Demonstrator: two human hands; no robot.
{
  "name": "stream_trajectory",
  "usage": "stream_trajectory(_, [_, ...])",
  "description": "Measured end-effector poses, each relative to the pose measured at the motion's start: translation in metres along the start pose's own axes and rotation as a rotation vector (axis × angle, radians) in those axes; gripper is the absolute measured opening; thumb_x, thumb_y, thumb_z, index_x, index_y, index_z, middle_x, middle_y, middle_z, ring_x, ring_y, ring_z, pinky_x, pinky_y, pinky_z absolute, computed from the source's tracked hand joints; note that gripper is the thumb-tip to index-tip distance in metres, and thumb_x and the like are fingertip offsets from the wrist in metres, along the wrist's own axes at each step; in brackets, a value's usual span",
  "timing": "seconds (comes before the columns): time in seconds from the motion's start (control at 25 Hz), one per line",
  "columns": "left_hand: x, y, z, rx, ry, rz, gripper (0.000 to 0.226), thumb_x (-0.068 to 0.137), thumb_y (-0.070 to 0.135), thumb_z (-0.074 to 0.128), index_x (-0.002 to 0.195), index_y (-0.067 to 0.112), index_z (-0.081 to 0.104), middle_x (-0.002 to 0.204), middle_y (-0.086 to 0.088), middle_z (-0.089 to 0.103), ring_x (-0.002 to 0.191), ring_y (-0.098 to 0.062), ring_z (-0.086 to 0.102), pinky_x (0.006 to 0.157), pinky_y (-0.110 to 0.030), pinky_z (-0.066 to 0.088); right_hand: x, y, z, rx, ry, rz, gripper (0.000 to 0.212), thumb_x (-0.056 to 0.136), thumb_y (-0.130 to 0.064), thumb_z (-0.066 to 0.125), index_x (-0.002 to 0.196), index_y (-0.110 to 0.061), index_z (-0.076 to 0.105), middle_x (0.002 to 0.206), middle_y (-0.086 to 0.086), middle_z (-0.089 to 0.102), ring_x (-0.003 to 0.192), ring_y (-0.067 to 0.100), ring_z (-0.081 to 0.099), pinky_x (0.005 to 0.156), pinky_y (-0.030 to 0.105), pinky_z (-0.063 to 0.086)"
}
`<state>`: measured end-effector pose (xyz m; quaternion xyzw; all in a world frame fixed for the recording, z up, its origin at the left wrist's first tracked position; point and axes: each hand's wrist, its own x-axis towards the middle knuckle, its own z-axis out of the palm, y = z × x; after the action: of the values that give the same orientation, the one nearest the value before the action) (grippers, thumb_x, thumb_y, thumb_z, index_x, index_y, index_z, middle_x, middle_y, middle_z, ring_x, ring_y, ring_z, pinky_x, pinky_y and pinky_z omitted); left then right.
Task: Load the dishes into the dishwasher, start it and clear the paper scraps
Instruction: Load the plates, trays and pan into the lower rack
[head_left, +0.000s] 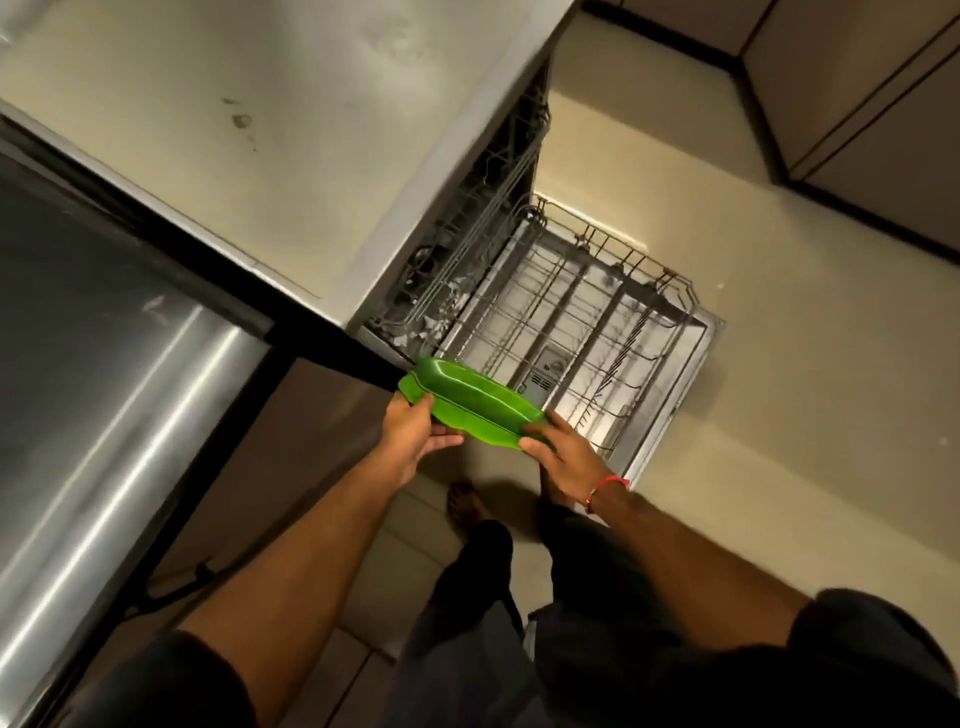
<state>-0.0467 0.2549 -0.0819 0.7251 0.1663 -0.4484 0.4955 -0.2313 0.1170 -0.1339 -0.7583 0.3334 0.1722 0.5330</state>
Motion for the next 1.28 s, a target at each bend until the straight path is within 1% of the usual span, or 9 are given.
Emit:
stream_trajectory(0.12, [0.064, -0.020, 0.015, 0.036, 0.058, -0.089, 0.034, 0.110, 0.017, 0.035, 0.139, 0.002, 0.041, 0.085, -0.018, 0.062, 0.053, -0.026, 0.067, 0.041, -0.031, 0.056, 0.045, 0.034, 0.012, -0.024, -0.091, 0.002, 0.041, 0.098, -0.032, 0.058, 0.136, -0.015, 0.058, 0.154, 0.019, 0.035, 0.149, 0.026, 0.023, 0.116, 0.020, 0.018])
stream_trajectory(0.2, [0.110, -0.038, 0.026, 0.072, 0.115, -0.114, 0.035, 0.109, 0.019, 0.038, 0.141, 0.004, 0.041, 0.101, -0.022, 0.063, 0.063, -0.030, 0.063, 0.037, -0.030, 0.054, 0.082, 0.061, 0.026, -0.023, -0.103, 0.006, 0.041, 0.098, -0.031, 0.059, 0.135, -0.013, 0.059, 0.153, 0.022, 0.034, 0.146, 0.029, 0.029, 0.110, 0.013, 0.016])
stream_trajectory(0.28, [0.152, -0.053, 0.033, 0.081, 0.177, -0.113, 0.036, 0.108, 0.019, 0.042, 0.141, 0.004, 0.041, 0.118, -0.026, 0.059, 0.066, -0.030, 0.062, 0.035, -0.029, 0.051, 0.118, 0.084, 0.038, -0.055, -0.119, -0.007, 0.041, 0.097, -0.028, 0.060, 0.134, -0.010, 0.060, 0.149, 0.025, 0.037, 0.141, 0.032, 0.036, 0.108, 0.013, 0.019])
stream_trajectory(0.32, [0.169, -0.057, 0.036, 0.082, 0.196, -0.111, 0.036, 0.108, 0.019, 0.042, 0.141, 0.006, 0.042, 0.118, -0.024, 0.058, 0.065, -0.030, 0.062, 0.034, -0.029, 0.051, 0.134, 0.092, 0.041, -0.081, -0.124, -0.024, 0.041, 0.097, -0.027, 0.060, 0.134, -0.009, 0.059, 0.148, 0.026, 0.038, 0.140, 0.032, 0.037, 0.108, 0.014, 0.020])
stream_trajectory(0.56, [0.272, -0.092, 0.051, 0.088, 0.265, -0.127, 0.036, 0.109, 0.027, 0.040, 0.140, 0.010, 0.041, 0.109, -0.019, 0.060, 0.038, -0.013, 0.062, 0.034, -0.023, 0.047, 0.225, 0.144, 0.074, -0.051, -0.074, -0.037, 0.033, 0.097, -0.027, 0.059, 0.123, -0.008, 0.068, 0.130, 0.025, 0.056, 0.119, 0.040, 0.056, 0.107, 0.036, 0.040])
stream_trajectory(0.76, [0.310, -0.103, 0.045, 0.123, 0.325, -0.087, 0.038, 0.108, 0.032, 0.041, 0.143, 0.016, 0.040, 0.114, -0.015, 0.061, 0.041, -0.013, 0.061, 0.037, -0.024, 0.049, 0.262, 0.153, 0.097, -0.121, -0.148, -0.007, 0.040, 0.100, -0.039, 0.050, 0.131, -0.017, 0.064, 0.134, 0.019, 0.055, 0.121, 0.038, 0.056, 0.106, 0.043, 0.043])
stream_trajectory(0.96, [0.326, -0.095, 0.041, 0.091, 0.299, -0.078, 0.046, 0.106, 0.039, 0.046, 0.145, 0.016, 0.038, 0.113, -0.011, 0.062, 0.045, -0.011, 0.065, 0.040, -0.024, 0.051, 0.279, 0.142, 0.100, -0.079, -0.085, -0.004, 0.037, 0.102, -0.033, 0.048, 0.129, -0.014, 0.064, 0.135, 0.015, 0.057, 0.119, 0.036, 0.057, 0.105, 0.037, 0.043])
stream_trajectory(1.16, [0.345, -0.072, 0.053, -0.032, 0.195, -0.152, 0.049, 0.100, 0.040, 0.056, 0.142, 0.019, 0.041, 0.129, -0.018, 0.058, 0.062, -0.022, 0.074, 0.055, -0.035, 0.059, 0.297, 0.137, 0.086, -0.055, -0.053, 0.132, 0.038, 0.104, -0.036, 0.043, 0.128, -0.015, 0.063, 0.114, 0.018, 0.068, 0.107, 0.035, 0.062, 0.079, 0.026, 0.040])
stream_trajectory(1.28, [0.351, -0.066, 0.061, -0.056, 0.163, -0.208, 0.048, 0.100, 0.037, 0.057, 0.142, 0.019, 0.041, 0.133, -0.020, 0.055, 0.074, -0.029, 0.075, 0.059, -0.040, 0.061, 0.305, 0.137, 0.080, -0.081, -0.083, 0.182, 0.036, 0.105, -0.034, 0.042, 0.126, -0.014, 0.064, 0.113, 0.019, 0.067, 0.108, 0.035, 0.061, 0.077, 0.025, 0.037])
